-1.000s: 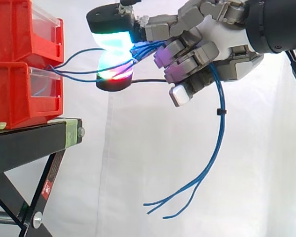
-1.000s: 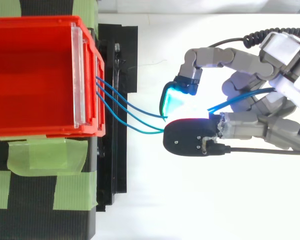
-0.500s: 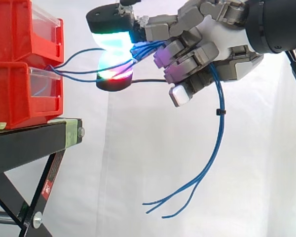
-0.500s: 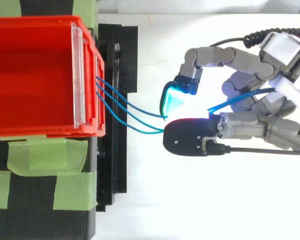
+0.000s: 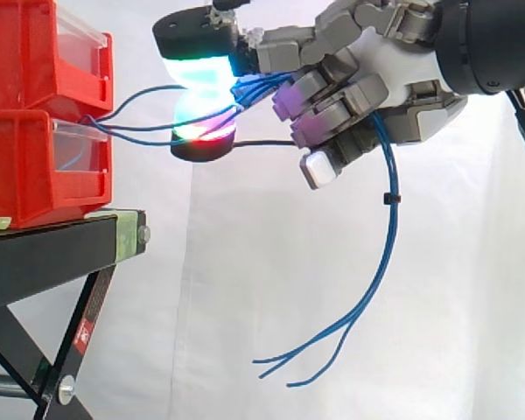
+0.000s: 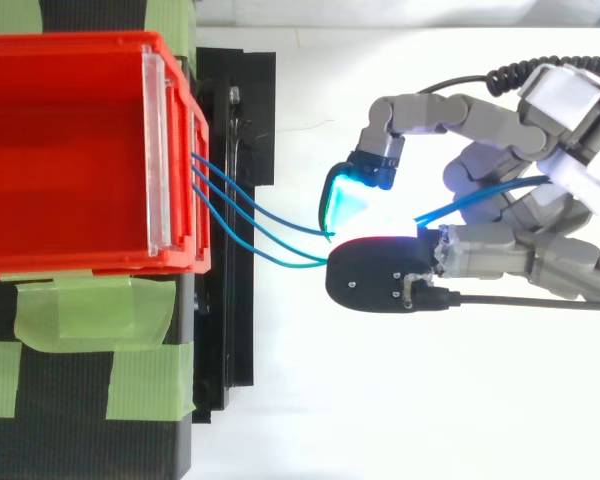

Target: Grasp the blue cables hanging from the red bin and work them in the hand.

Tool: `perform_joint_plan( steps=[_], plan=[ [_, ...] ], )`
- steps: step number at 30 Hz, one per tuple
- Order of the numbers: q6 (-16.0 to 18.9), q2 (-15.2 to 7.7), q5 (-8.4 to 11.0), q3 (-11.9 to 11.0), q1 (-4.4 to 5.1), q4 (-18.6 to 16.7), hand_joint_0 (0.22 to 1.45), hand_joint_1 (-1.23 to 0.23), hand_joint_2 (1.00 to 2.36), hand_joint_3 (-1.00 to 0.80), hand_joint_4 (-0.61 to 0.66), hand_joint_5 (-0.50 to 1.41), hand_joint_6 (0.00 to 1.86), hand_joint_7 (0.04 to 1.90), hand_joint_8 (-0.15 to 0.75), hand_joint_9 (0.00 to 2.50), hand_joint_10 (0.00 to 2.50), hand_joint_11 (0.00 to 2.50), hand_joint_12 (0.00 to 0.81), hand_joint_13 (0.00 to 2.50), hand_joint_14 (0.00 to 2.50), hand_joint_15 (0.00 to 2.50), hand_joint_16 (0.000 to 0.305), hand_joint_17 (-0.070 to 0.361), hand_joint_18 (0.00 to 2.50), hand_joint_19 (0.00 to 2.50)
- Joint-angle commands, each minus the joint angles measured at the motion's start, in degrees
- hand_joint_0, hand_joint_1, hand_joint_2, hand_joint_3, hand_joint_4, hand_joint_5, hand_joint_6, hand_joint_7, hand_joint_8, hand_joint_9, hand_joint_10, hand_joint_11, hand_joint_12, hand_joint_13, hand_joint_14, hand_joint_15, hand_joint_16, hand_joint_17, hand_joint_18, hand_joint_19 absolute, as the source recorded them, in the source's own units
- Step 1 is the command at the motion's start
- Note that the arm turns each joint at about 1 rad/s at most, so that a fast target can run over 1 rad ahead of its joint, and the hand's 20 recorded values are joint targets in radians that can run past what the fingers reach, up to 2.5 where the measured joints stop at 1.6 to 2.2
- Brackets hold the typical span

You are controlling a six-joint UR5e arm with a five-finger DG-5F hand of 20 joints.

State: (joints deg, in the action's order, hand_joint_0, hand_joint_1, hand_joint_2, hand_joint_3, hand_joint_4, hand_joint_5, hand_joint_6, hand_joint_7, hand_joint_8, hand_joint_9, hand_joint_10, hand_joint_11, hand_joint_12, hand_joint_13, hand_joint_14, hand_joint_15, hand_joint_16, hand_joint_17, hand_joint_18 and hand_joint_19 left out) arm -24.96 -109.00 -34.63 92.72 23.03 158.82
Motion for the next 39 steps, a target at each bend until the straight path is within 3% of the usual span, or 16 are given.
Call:
perform_joint_plan(
  steps=[1,39],
  plan=[
    [0.0,0.0,0.00,0.0,0.00,0.0,0.95,-0.62,1.02,-0.48,0.25,0.27,0.50,1.34,0.350,1.60,2.50,2.50,0.470,1.75,2.50,1.46,0.186,0.139,2.48,0.56],
    [0.0,0.0,0.00,0.0,0.00,0.0,0.95,-0.62,1.02,-0.49,0.25,0.28,0.48,1.35,0.350,1.60,2.50,2.50,0.470,1.75,2.50,1.46,0.186,0.139,2.48,0.56]
  ],
)
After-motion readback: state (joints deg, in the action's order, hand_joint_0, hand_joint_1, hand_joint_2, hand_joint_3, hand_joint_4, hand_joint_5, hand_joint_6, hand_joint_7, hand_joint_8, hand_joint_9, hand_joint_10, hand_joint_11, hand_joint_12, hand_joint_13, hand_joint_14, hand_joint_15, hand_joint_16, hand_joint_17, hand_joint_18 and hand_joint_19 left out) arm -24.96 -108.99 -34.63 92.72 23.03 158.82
